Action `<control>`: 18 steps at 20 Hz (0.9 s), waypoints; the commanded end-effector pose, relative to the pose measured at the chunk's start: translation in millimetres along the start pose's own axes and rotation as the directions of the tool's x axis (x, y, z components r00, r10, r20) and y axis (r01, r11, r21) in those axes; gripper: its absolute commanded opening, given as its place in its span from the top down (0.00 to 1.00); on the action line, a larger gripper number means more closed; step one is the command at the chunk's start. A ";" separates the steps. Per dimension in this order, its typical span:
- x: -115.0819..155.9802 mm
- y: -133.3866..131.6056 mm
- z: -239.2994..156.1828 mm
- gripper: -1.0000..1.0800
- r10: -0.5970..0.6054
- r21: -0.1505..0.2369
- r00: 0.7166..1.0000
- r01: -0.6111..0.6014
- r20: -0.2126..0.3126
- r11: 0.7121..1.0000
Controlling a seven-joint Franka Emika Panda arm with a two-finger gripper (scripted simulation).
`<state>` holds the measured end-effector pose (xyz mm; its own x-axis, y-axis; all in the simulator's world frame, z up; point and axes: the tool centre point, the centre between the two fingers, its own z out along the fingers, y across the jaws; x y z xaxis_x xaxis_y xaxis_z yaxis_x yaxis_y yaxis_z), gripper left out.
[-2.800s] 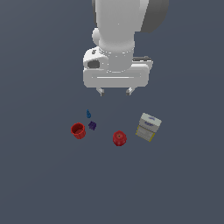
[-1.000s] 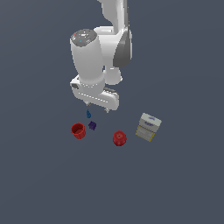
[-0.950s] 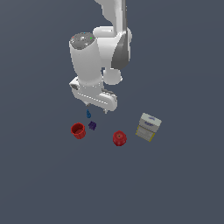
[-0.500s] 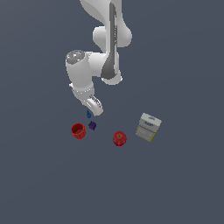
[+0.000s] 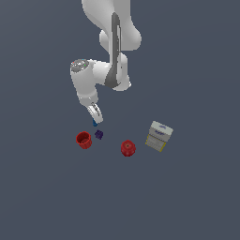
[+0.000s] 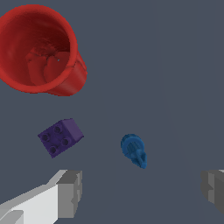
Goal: Pick up a designated object from a clutter of objects.
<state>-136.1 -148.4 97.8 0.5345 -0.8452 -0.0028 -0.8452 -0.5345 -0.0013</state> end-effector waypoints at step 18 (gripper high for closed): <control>-1.2 8.3 39.4 0.04 0.033 -0.002 0.999 -0.033 -0.003 0.999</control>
<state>-143.5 -151.8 64.8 0.5071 -0.8619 0.0000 -0.8619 -0.5071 0.0009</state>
